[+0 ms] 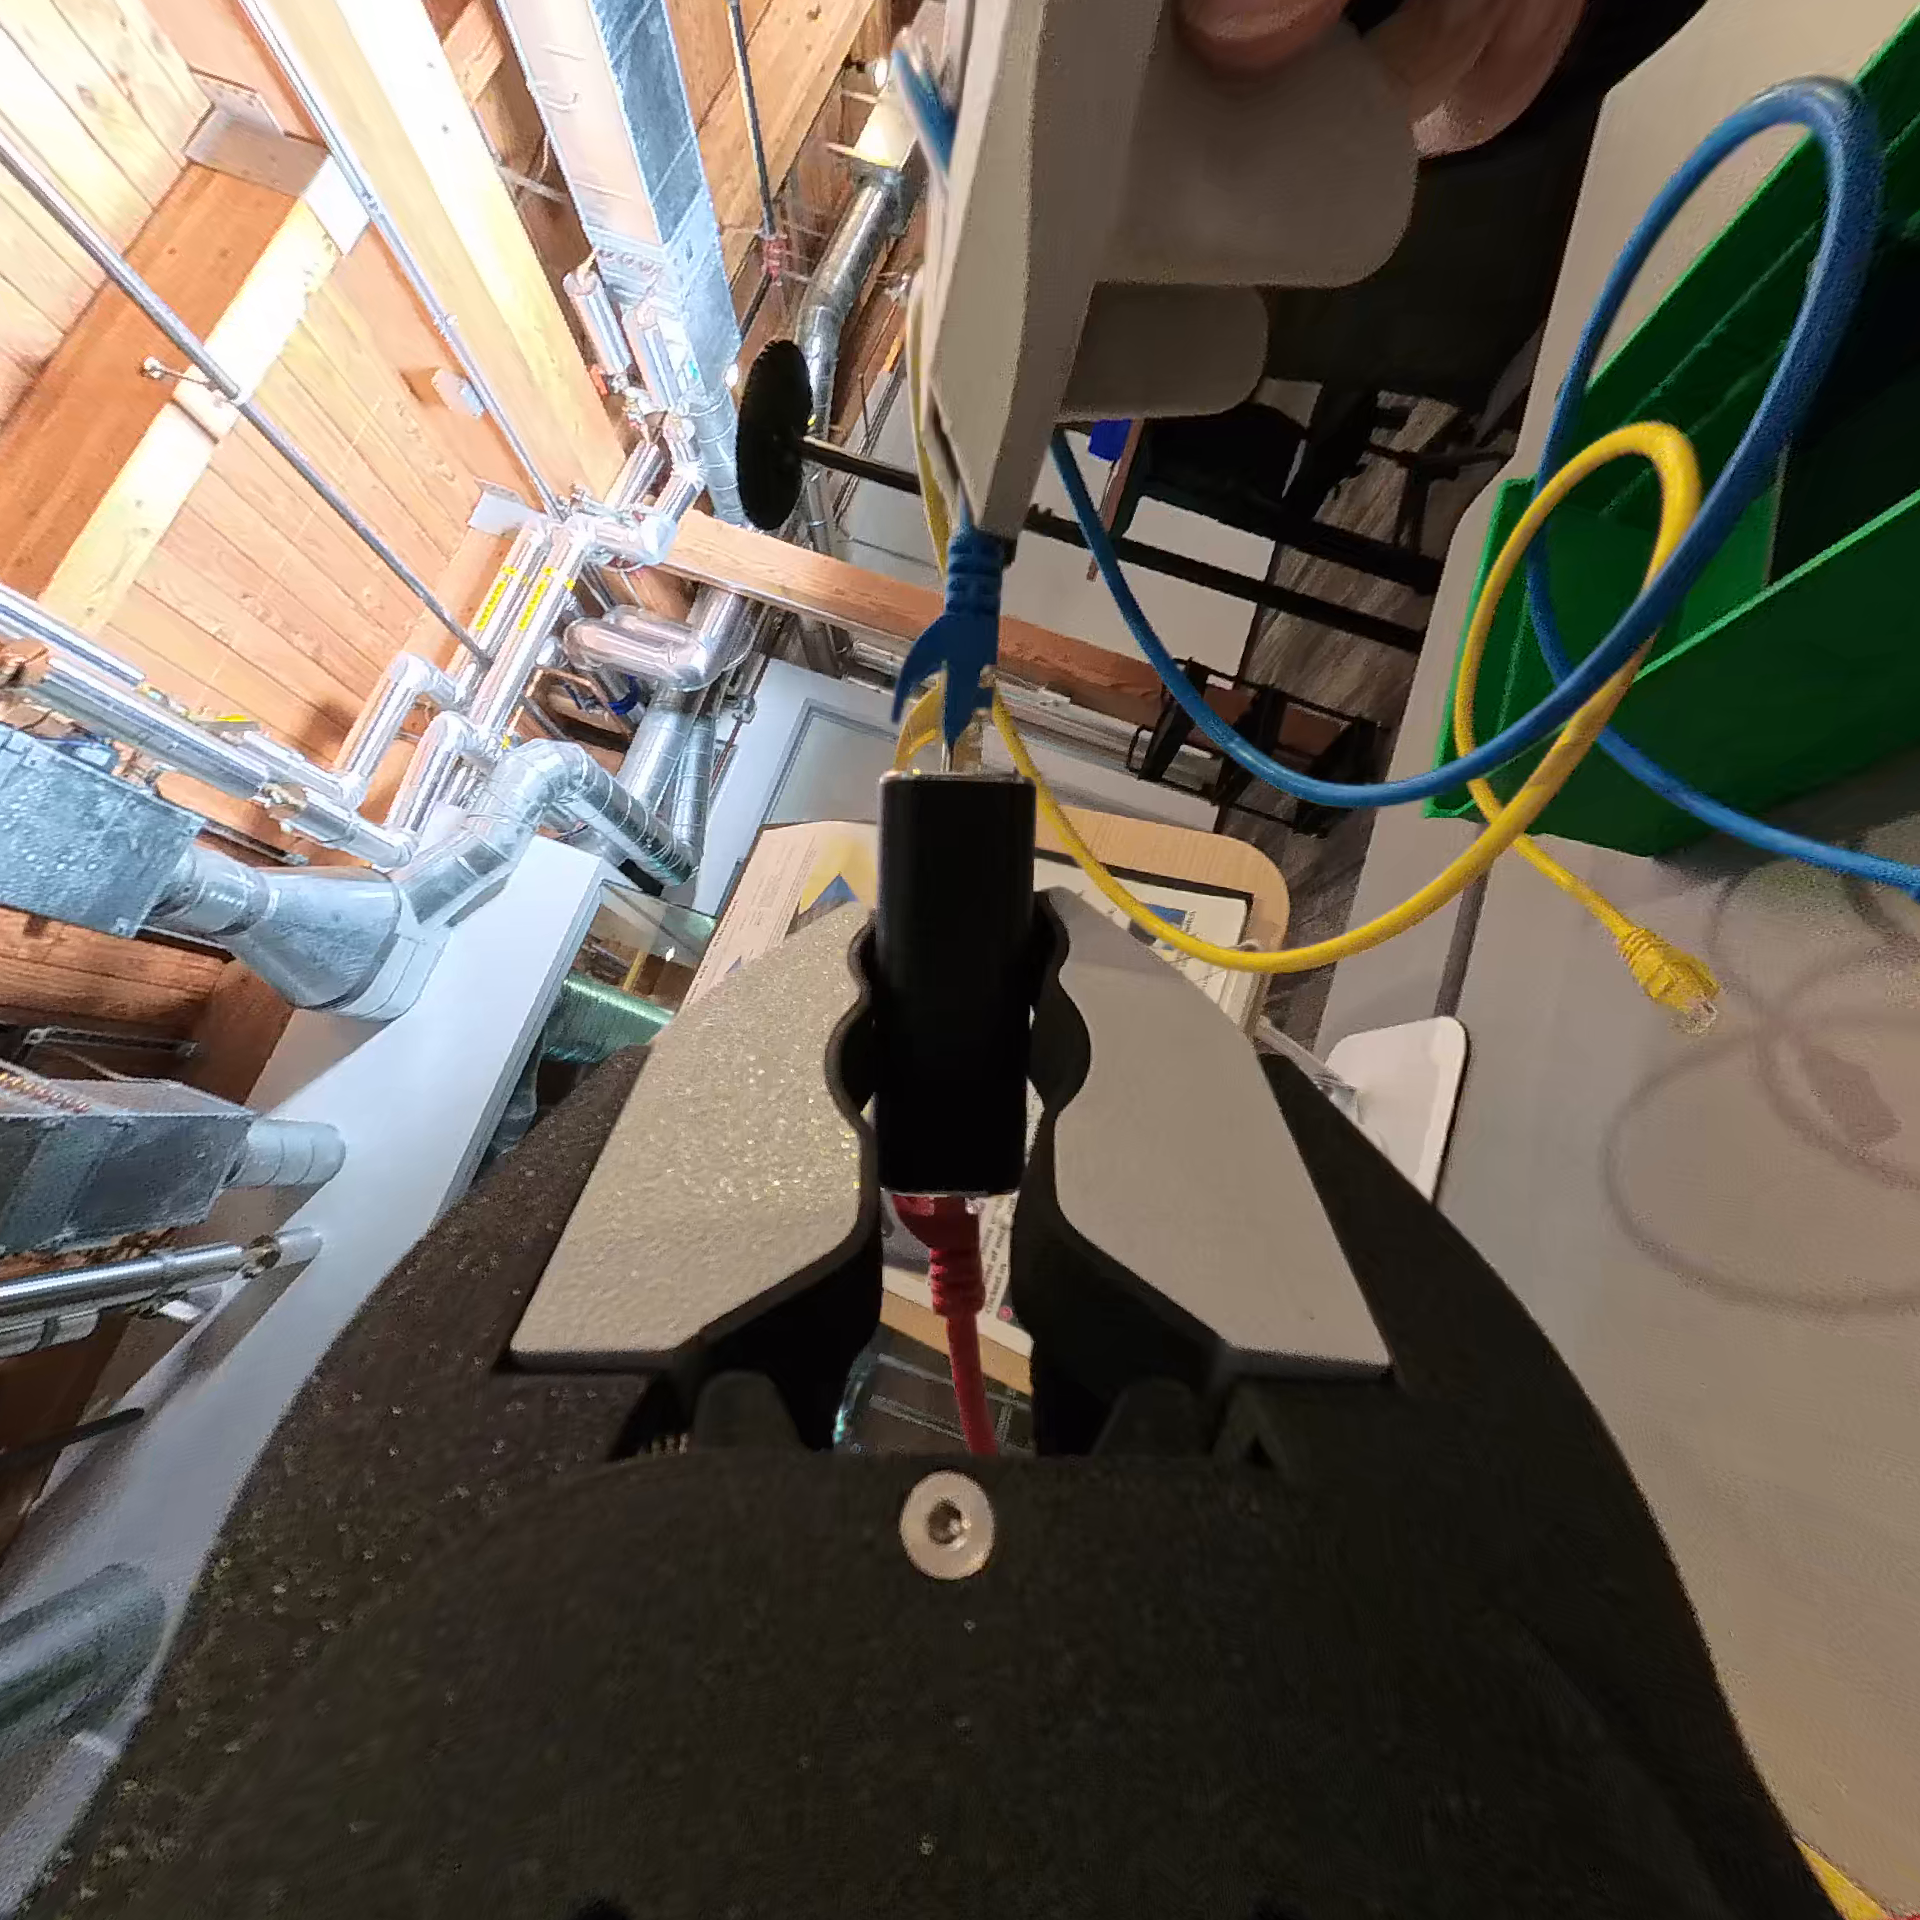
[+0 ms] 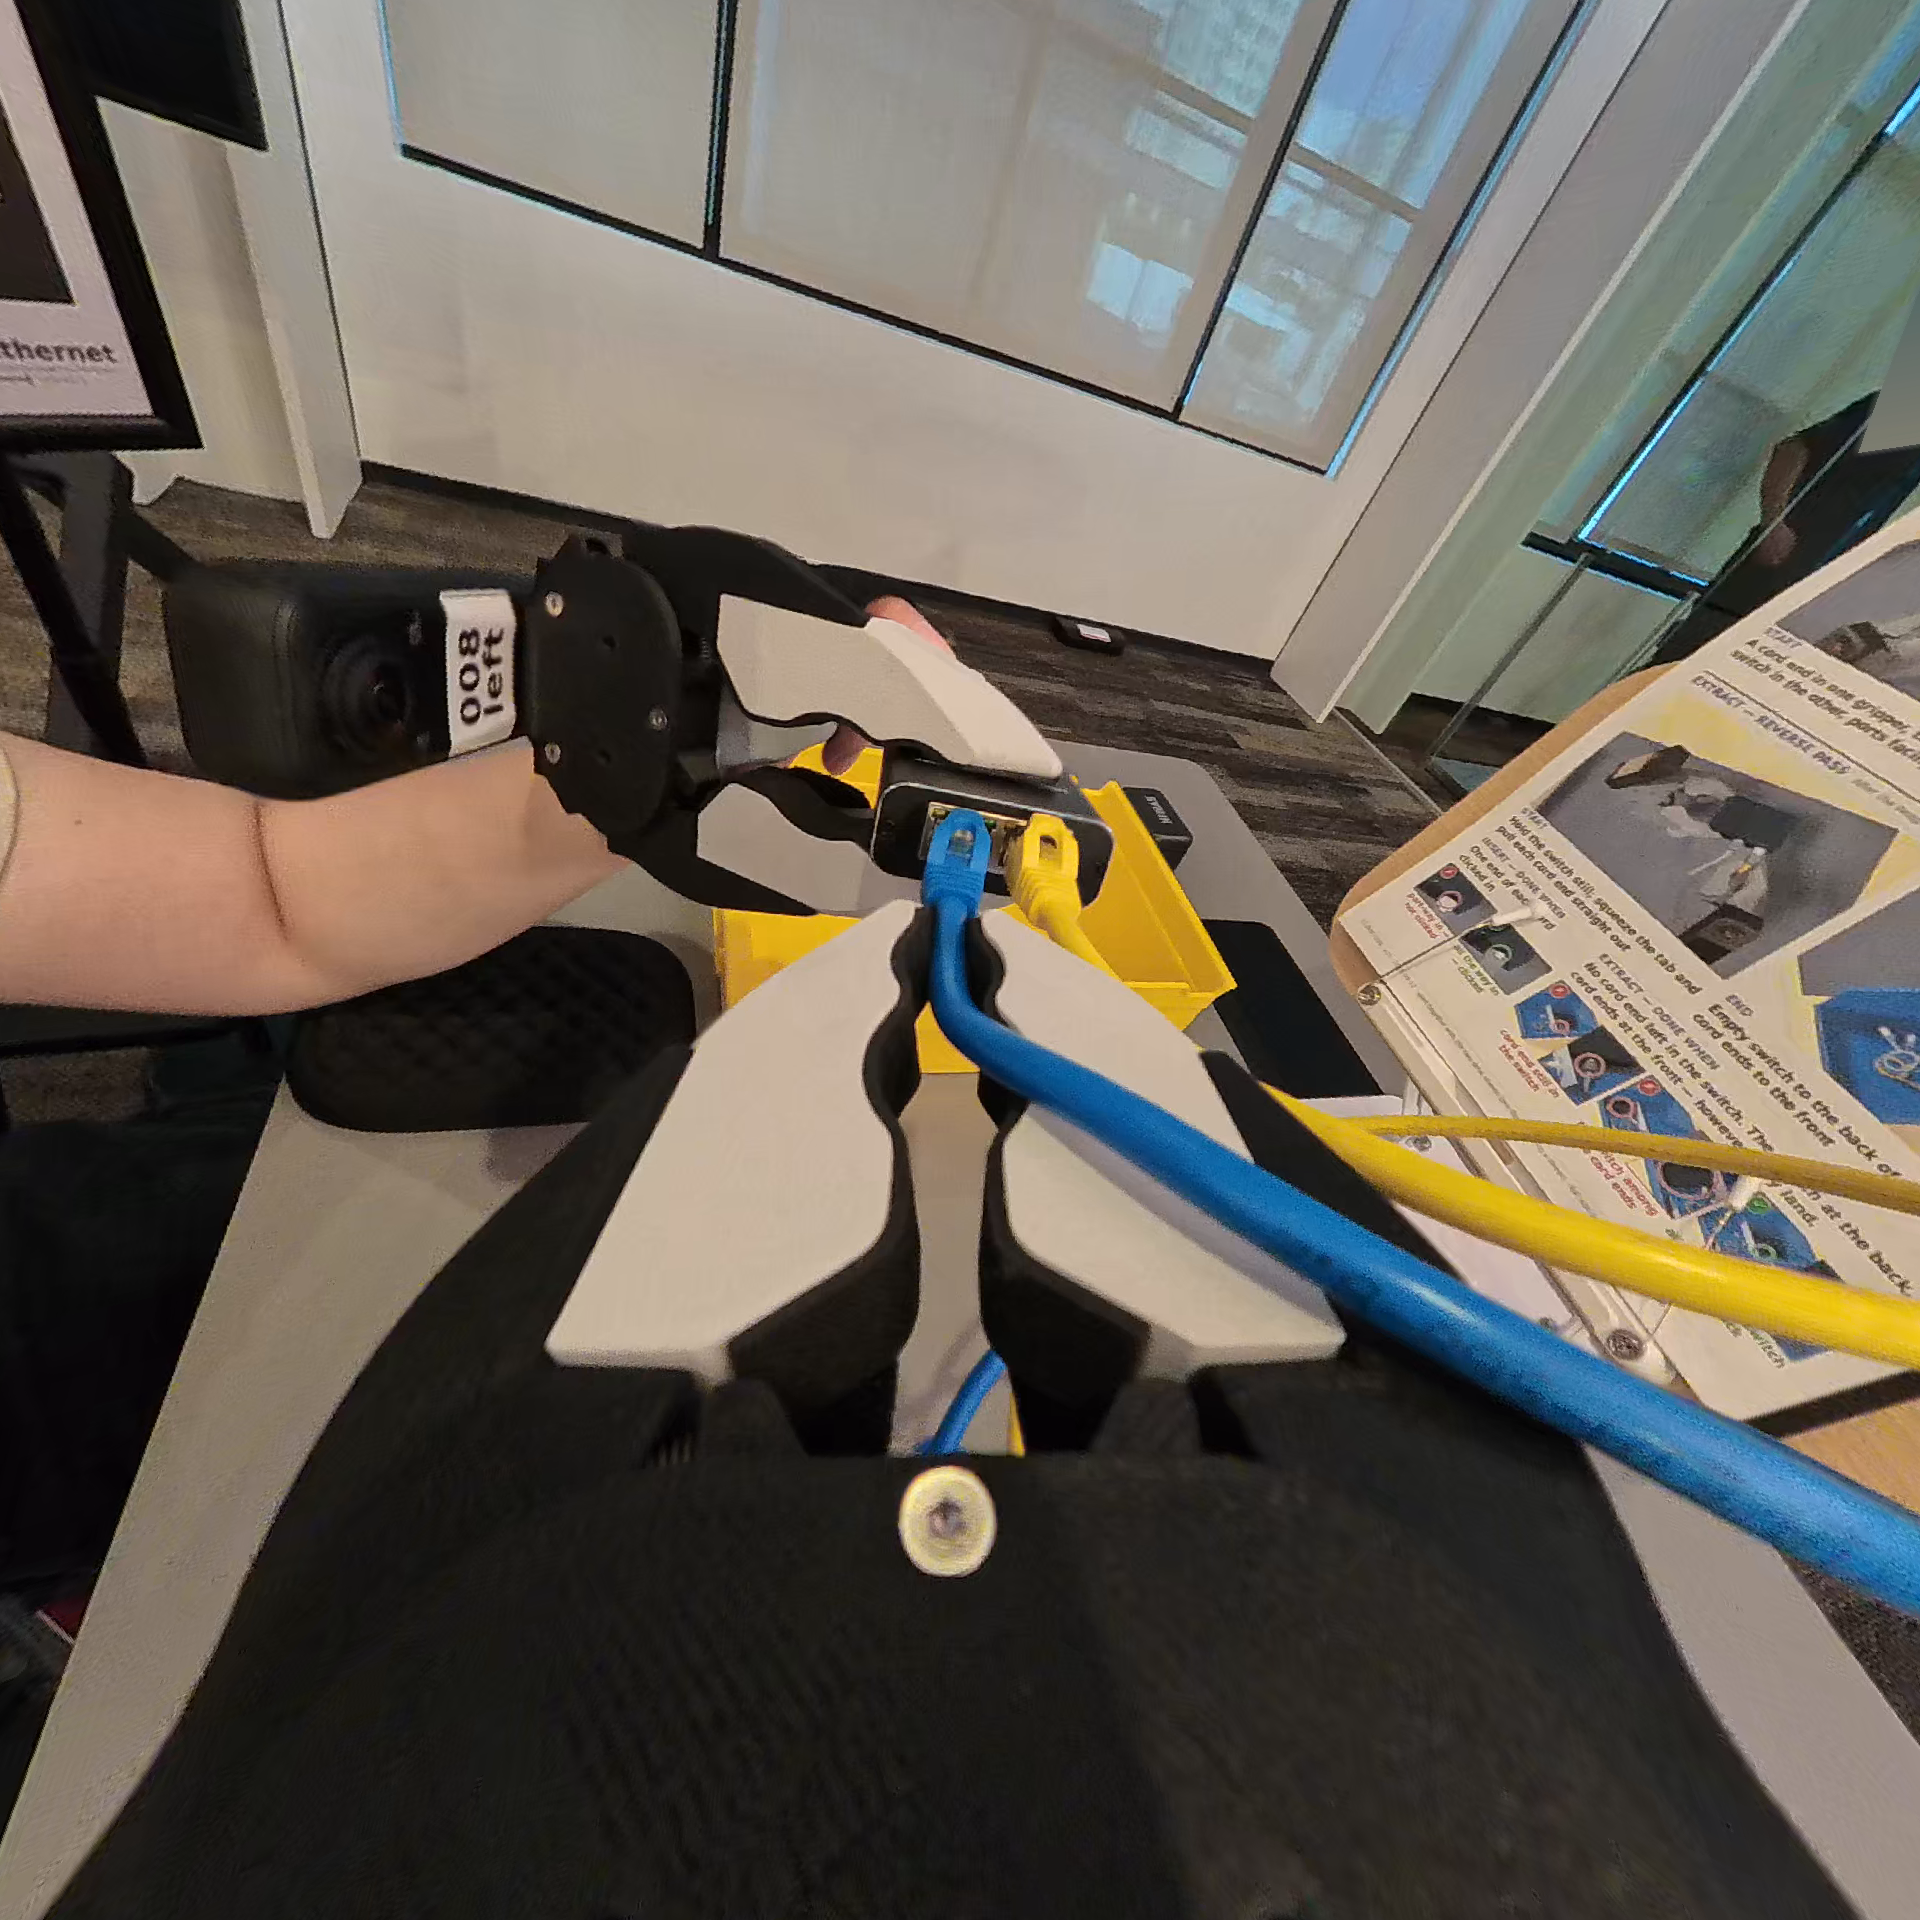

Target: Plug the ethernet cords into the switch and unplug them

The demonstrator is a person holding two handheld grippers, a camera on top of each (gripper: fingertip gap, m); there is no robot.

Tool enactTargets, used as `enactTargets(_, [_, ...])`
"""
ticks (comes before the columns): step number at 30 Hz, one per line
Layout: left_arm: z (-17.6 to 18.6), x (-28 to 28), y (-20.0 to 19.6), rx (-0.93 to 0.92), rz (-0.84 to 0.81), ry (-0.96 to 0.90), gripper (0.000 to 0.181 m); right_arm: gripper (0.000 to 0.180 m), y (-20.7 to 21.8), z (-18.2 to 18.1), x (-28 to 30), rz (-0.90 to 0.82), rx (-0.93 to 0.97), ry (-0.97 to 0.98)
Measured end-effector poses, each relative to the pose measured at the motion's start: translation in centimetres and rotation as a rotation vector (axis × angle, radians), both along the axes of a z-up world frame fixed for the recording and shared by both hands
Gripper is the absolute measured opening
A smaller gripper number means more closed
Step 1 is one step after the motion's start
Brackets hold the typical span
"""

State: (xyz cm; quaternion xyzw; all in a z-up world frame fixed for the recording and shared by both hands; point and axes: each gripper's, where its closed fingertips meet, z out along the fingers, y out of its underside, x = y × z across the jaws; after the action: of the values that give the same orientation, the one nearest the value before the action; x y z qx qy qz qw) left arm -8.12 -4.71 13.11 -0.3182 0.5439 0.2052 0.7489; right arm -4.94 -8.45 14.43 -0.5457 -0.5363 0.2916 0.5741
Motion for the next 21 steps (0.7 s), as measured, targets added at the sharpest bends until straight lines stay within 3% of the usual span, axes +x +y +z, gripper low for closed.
enactTargets(21, [-0.3, 1.3, -1.2, -0.015, 0.004, 0.029, 0.024, 0.006, -0.8, -0.2, 0.6, 0.04, -0.058, -0.007])
